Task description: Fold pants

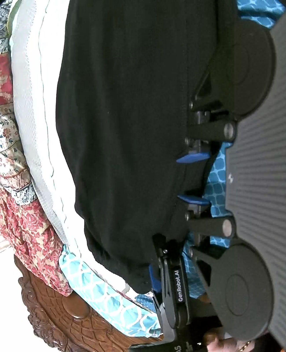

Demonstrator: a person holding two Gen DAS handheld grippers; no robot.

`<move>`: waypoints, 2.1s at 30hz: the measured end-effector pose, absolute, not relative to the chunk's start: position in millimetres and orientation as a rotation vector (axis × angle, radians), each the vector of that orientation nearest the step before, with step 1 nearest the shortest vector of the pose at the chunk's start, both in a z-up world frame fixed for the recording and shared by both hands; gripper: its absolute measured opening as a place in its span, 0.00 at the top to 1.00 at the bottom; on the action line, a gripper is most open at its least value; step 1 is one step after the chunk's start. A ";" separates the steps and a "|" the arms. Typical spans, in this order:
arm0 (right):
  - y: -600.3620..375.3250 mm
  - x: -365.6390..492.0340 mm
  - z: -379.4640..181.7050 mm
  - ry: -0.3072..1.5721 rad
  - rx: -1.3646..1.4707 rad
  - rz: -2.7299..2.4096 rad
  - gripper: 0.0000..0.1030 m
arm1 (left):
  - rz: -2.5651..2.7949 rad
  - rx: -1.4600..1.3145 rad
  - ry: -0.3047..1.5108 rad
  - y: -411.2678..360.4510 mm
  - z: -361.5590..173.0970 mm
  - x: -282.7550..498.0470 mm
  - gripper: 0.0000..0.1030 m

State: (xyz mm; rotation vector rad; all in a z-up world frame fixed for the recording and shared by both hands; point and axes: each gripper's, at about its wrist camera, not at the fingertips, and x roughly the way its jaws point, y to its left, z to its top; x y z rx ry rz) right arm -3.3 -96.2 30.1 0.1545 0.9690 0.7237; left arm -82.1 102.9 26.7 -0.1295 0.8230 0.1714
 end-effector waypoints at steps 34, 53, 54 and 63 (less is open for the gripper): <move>-176.1 -5.7 38.8 0.866 0.319 0.531 0.64 | 0.042 -0.133 0.840 48.3 44.7 -62.5 0.11; -256.3 -15.8 38.7 0.780 0.448 0.371 0.64 | -0.078 -0.141 0.824 13.1 61.4 -48.2 0.11; -260.7 -14.1 36.2 0.787 0.449 0.351 0.64 | -0.086 -0.128 0.831 7.3 59.8 -44.9 0.11; -344.8 -30.2 52.2 0.647 0.567 0.155 0.64 | -0.078 -0.076 1.004 -13.1 22.6 -24.0 0.13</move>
